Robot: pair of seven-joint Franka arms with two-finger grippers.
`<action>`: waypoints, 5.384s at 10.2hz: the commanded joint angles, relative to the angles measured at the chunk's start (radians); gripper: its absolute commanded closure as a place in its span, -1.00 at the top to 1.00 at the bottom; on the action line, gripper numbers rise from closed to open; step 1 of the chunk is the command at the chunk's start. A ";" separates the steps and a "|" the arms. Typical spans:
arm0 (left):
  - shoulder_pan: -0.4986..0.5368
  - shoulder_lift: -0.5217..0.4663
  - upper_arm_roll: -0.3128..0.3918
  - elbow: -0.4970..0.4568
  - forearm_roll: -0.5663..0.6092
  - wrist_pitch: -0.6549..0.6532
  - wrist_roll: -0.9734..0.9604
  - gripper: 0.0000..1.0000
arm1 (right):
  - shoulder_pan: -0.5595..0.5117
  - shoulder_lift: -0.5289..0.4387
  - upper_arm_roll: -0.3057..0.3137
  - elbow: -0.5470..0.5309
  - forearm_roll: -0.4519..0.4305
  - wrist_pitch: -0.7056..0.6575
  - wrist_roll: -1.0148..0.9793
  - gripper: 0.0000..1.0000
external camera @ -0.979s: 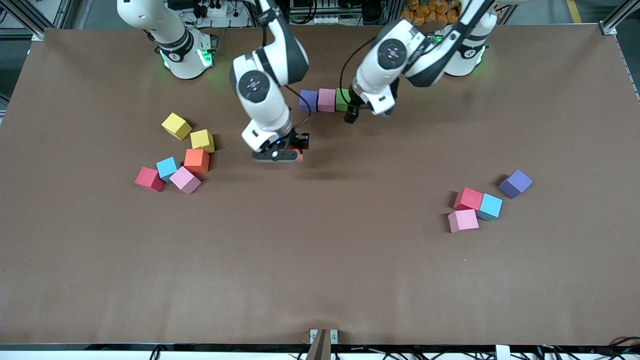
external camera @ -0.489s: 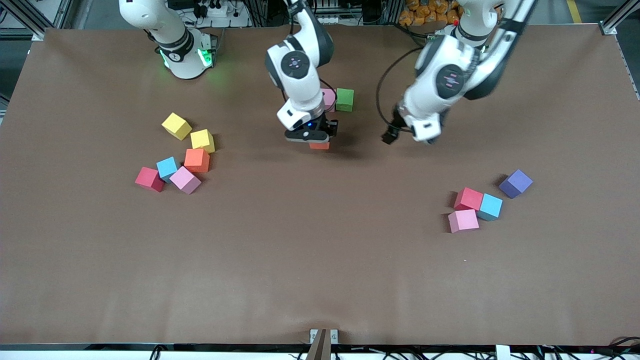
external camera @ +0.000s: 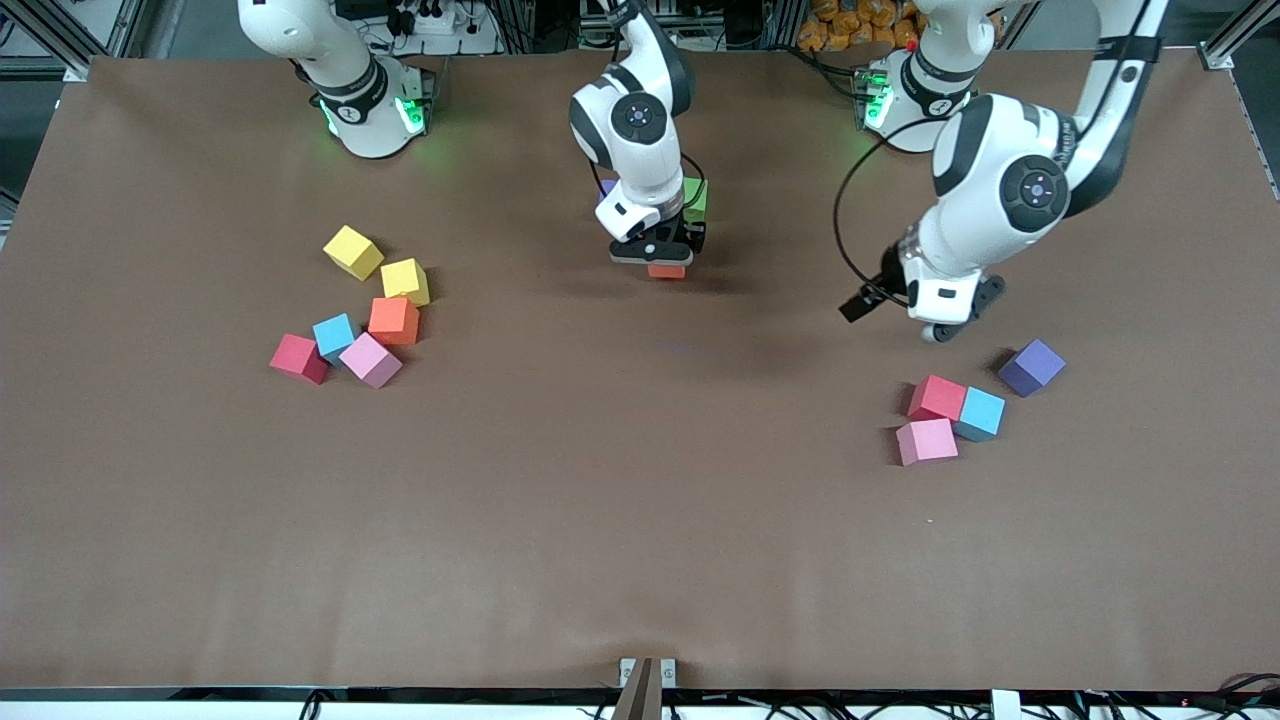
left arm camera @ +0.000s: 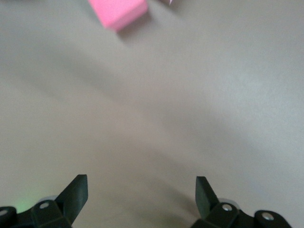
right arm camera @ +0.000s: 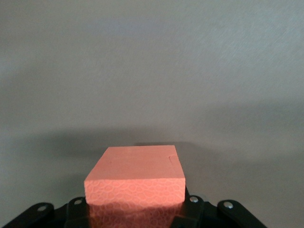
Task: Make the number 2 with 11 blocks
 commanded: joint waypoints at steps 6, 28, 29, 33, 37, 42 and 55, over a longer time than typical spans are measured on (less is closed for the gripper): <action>-0.186 0.350 0.303 0.400 0.140 -0.022 0.445 1.00 | -0.018 0.066 0.049 0.114 -0.005 -0.097 0.064 -0.96; -0.247 0.634 0.432 0.574 0.153 0.073 0.616 1.00 | -0.039 0.114 0.095 0.158 -0.088 -0.127 0.155 0.25; -0.247 0.637 0.432 0.574 0.156 0.073 0.623 1.00 | -0.041 0.113 0.095 0.158 -0.088 -0.127 0.156 0.45; -0.252 0.637 0.432 0.572 0.159 0.073 0.627 0.87 | -0.051 0.103 0.094 0.158 -0.088 -0.134 0.141 1.00; -0.267 0.635 0.432 0.572 0.160 0.073 0.613 0.26 | -0.110 0.051 0.082 0.158 -0.101 -0.139 0.107 1.00; -0.334 0.577 0.430 0.567 0.159 0.019 0.543 -0.25 | -0.276 -0.034 -0.020 0.149 -0.121 -0.252 -0.378 1.00; -0.813 0.577 0.360 0.560 0.154 -0.024 -0.097 -0.28 | -0.889 -0.233 -0.020 -0.101 -0.255 -0.305 -1.672 1.00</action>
